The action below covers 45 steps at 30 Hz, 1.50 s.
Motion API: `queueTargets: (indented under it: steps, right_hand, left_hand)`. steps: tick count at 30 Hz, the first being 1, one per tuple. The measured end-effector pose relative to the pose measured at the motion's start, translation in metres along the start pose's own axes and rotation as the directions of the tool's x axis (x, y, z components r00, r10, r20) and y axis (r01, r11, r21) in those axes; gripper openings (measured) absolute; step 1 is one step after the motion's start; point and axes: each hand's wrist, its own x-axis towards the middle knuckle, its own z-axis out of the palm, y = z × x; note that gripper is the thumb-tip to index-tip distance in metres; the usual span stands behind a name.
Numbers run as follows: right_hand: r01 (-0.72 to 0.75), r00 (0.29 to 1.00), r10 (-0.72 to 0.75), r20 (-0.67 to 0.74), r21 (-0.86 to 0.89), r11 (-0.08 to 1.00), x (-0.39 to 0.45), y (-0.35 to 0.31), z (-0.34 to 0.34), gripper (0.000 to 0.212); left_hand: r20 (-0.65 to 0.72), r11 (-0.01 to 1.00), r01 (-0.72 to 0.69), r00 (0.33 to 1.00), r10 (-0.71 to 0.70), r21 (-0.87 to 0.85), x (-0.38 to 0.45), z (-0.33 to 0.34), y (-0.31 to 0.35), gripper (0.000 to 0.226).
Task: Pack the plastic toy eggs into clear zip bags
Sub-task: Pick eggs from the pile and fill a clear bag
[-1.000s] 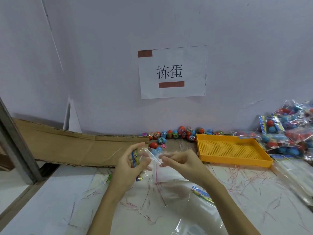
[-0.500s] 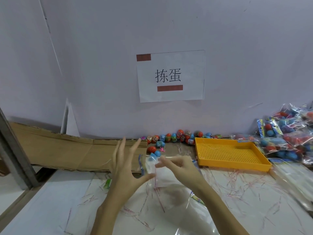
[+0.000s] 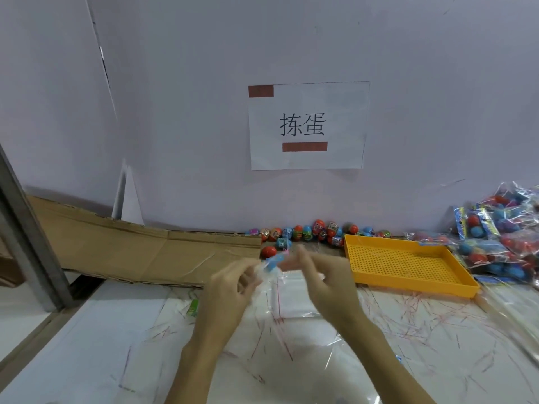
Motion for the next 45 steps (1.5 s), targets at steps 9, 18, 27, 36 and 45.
queueTargets:
  steps: [9, 18, 27, 36, 45]
  right_hand:
    - [-0.175, 0.935, 0.316, 0.162, -0.562, 0.808, 0.067, 0.073, 0.02, 0.04]
    - [0.157, 0.937, 0.232, 0.26, -0.91, 0.385, 0.092, 0.126, 0.048, 0.035]
    - [-0.208, 0.978, 0.163, -0.132, -0.528, 0.823, 0.088, 0.088, 0.044, 0.029]
    - [-0.193, 0.98, 0.192, -0.054, -0.015, 0.981, 0.006, 0.008, 0.007, 0.036]
    - [0.133, 0.989, -0.147, -0.017, -0.328, 0.935, -0.016, 0.002, 0.004, 0.035]
  left_hand:
    - [-0.075, 0.843, 0.377, 0.897, -0.436, -0.383, 0.002, -0.002, -0.011, 0.035]
    - [0.0, 0.839, 0.392, 0.906, -0.424, -0.378, 0.002, 0.004, -0.014, 0.03]
    - [0.037, 0.855, 0.397, 0.912, -0.409, -0.333, 0.002, 0.004, -0.01, 0.028]
    - [0.056, 0.979, 0.195, 0.98, -0.192, -0.057, 0.001, 0.006, 0.005, 0.031]
    - [0.085, 1.0, 0.008, 0.996, -0.007, -0.016, -0.003, 0.006, 0.024, 0.058]
